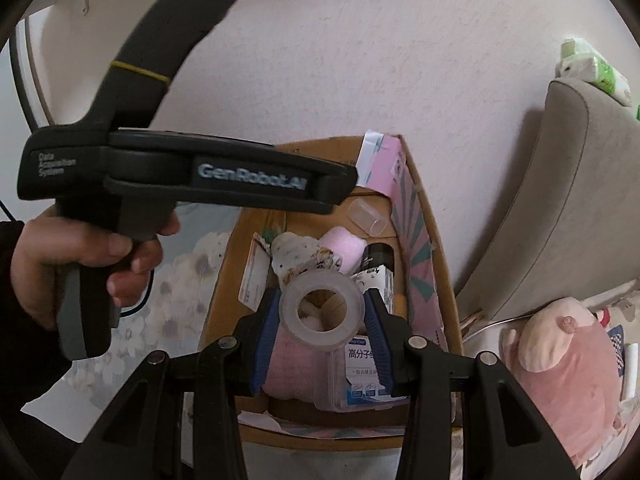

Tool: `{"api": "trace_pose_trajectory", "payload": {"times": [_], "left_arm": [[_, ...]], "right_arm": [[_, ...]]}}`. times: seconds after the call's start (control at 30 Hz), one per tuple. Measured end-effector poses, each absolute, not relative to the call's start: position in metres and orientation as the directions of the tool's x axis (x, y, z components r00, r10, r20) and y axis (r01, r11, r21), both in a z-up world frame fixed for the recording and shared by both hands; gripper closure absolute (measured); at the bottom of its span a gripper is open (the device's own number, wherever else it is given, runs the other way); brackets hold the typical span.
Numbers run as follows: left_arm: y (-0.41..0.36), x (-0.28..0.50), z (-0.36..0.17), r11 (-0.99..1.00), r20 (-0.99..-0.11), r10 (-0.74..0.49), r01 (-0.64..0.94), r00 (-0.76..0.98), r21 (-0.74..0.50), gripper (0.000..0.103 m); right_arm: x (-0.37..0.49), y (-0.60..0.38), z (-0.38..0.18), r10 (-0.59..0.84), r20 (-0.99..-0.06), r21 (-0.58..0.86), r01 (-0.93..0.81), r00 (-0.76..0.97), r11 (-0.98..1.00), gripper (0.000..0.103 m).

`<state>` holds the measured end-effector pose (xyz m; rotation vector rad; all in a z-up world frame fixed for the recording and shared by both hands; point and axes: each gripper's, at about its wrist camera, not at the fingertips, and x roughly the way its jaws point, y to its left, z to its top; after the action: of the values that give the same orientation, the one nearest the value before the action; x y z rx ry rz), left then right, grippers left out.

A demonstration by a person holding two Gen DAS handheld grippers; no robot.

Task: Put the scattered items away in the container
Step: 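Carry ring and lipstick into the cardboard box and release both, then move right tool to white plush toy while left tool moves to white case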

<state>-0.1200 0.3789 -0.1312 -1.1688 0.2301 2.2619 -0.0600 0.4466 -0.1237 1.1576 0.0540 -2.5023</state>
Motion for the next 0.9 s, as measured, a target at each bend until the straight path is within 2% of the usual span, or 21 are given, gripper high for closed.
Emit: {"api": "trace_pose_trajectory", "payload": {"times": [0.43,0.47,0.5,0.57,0.63,0.9], "left_arm": [[0.379,-0.129,-0.137,-0.824,-0.809,0.406,-0.554,-0.425,-0.122,0.020],[0.379,-0.130,-0.138,-0.828,-0.816,0.404,-0.545,-0.413,-0.135,0.019],[0.379,-0.133,-0.140,-0.834,-0.827,0.401,-0.530,-0.394,-0.152,0.014],[0.376,-0.135,-0.140,-0.845,-0.835,0.396,-0.507,-0.382,-0.169,0.002],[0.373,-0.133,-0.135,-0.846,-0.828,0.397,-0.509,-0.396,-0.163,0.001],[0.355,-0.126,-0.114,-0.847,-0.809,0.399,-0.512,-0.431,-0.145,0.001]], "right_arm": [[-0.065,0.444,-0.130,-0.333,-0.746,0.121,0.374,-0.577,-0.920,0.064],[-0.066,0.444,-0.131,-0.335,-0.744,0.124,0.373,-0.578,-0.919,0.064],[-0.067,0.442,-0.132,-0.341,-0.749,0.133,0.375,-0.568,-0.917,0.064],[-0.068,0.441,-0.134,-0.325,-0.764,0.129,0.362,-0.557,-0.923,0.052],[-0.068,0.442,-0.135,-0.321,-0.767,0.137,0.346,-0.555,-0.928,0.044],[-0.064,0.440,-0.131,-0.270,-0.773,0.108,0.300,-0.575,-0.948,0.044]]}}
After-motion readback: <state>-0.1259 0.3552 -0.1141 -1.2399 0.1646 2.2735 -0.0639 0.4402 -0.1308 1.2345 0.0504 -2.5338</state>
